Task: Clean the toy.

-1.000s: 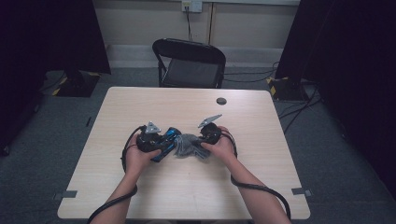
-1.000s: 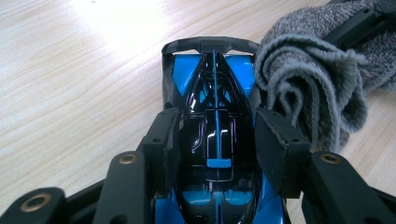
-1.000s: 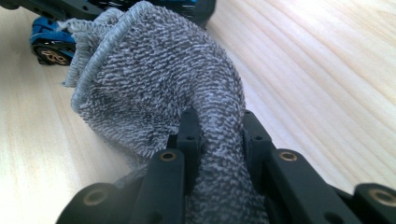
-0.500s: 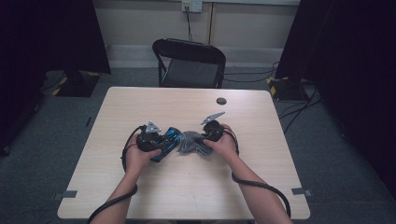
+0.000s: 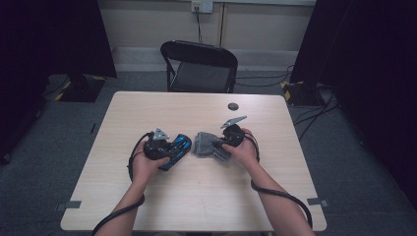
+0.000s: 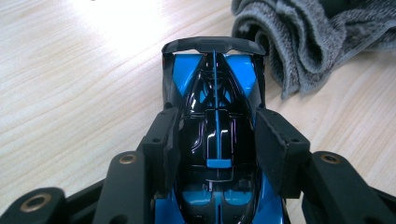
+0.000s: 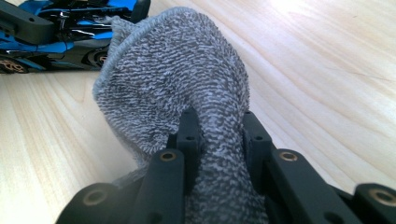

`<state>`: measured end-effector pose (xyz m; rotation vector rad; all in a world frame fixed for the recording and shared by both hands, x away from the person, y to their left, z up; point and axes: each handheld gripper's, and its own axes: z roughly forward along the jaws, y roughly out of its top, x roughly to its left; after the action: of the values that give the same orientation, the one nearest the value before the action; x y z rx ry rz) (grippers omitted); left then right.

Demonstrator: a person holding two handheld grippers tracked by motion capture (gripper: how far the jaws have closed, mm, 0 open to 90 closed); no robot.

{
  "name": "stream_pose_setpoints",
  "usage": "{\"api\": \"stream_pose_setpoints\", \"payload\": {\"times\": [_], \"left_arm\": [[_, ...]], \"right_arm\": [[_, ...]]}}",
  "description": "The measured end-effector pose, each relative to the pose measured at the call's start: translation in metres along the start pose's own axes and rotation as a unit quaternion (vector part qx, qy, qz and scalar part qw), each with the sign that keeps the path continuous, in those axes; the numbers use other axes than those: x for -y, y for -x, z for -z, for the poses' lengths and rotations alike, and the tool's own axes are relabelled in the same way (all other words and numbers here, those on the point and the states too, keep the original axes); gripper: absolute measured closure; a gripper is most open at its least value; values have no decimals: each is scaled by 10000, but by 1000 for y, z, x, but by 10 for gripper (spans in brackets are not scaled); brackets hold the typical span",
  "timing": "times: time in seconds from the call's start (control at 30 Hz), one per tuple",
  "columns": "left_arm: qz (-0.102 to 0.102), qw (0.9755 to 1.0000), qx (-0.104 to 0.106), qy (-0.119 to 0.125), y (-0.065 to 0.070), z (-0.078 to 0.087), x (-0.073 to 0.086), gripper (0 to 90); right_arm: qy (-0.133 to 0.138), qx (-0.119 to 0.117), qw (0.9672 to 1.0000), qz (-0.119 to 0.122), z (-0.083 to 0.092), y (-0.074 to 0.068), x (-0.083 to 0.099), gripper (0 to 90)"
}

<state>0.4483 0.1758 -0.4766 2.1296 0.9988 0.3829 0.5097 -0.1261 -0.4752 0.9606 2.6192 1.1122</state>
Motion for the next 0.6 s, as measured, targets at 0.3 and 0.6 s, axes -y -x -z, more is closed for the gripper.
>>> {"api": "stream_pose_setpoints", "payload": {"times": [0.3,0.6], "left_arm": [[3,9999,82,72,-2,0,2,499],[-43,9996,224,-137,-1,3,-3,416]], "right_arm": [[173,-270,9993,196,19,-14,6,740],[214,-525,9978,354,36,-34,19,734]]}}
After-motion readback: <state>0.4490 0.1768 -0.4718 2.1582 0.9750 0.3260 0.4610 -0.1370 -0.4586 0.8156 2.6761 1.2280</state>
